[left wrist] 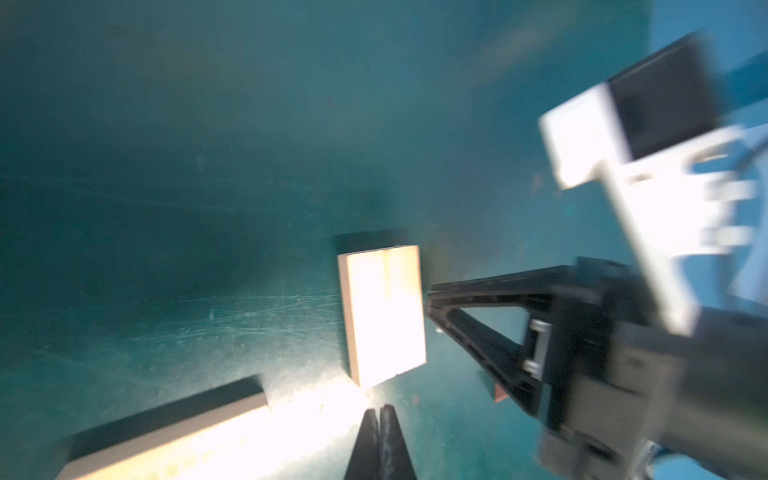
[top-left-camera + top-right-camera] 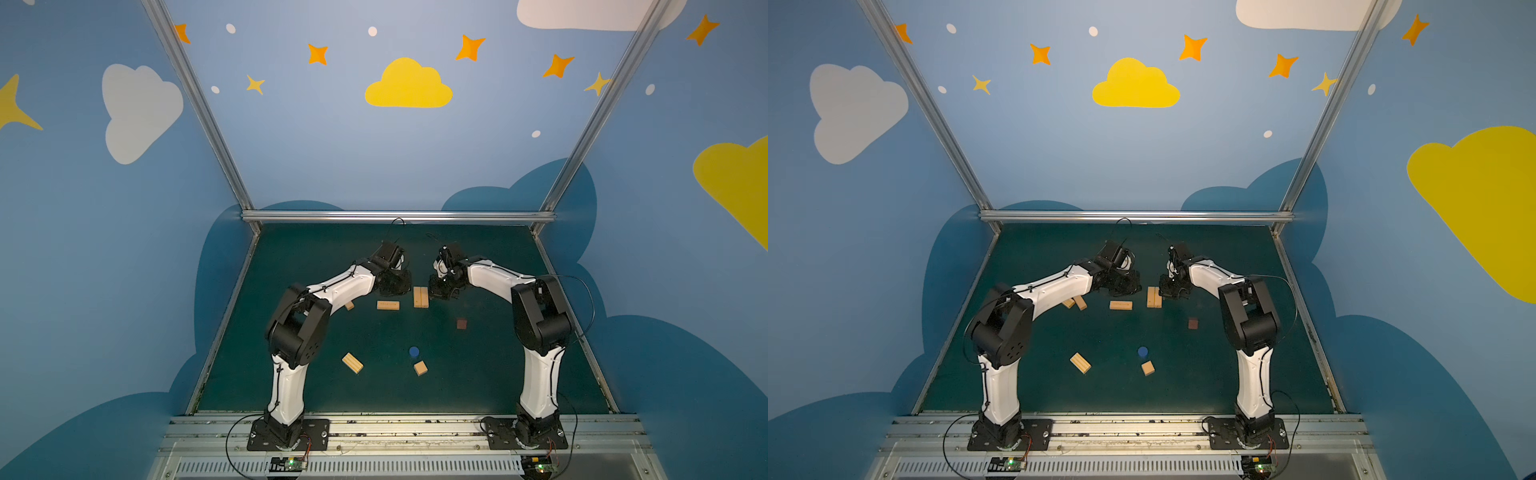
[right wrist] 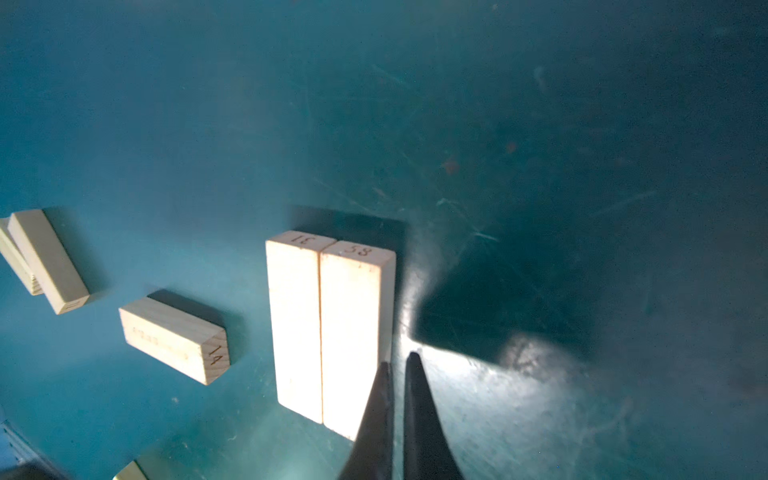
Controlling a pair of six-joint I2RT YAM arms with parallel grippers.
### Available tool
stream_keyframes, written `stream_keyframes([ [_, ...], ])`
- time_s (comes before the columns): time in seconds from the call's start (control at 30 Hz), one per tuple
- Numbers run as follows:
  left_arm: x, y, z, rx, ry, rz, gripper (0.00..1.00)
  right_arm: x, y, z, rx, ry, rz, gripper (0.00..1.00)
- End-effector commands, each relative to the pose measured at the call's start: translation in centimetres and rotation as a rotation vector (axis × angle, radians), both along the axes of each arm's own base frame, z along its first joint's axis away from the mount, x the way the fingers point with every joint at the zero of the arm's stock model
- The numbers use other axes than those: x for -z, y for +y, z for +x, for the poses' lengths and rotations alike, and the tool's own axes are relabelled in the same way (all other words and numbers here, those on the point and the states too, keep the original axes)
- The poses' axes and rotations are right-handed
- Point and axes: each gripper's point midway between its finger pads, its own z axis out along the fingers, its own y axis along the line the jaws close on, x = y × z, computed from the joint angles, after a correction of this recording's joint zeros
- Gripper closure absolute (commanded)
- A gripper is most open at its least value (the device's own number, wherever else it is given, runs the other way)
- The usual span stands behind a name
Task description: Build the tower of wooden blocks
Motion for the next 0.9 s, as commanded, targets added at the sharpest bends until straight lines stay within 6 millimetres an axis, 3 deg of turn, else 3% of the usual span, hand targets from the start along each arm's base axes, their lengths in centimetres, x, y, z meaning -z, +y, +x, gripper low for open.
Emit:
stream_keyframes([
  [0.0, -5.0, 0.4, 0.2, 0.006, -0.097, -0.021, 0.94, -3.8, -0.1, 0.3, 0.003, -0.072, -0.004, 1.00],
  [0.27, -11.7, 2.9, -1.8, 0.027, -0.233, 0.009, 0.90, -6.6, 0.7, -1.1, -0.010, -0.134, -0.041, 0.97],
  [0.47, -15.8, 7.5, -4.6, 0.023, -0.374, 0.105, 0.75, -8.4, 2.5, -2.5, -0.026, -0.188, -0.068, 0.78],
  [0.67, -15.9, 13.4, -7.8, 0.010, -0.517, 0.274, 0.49, -9.2, 4.7, -3.7, -0.043, -0.241, -0.090, 0.64],
  [0.87, -14.2, 18.0, -8.8, -0.064, -0.582, 0.384, 0.36, -9.5, 6.8, -4.4, -0.054, -0.268, -0.108, 0.59],
])
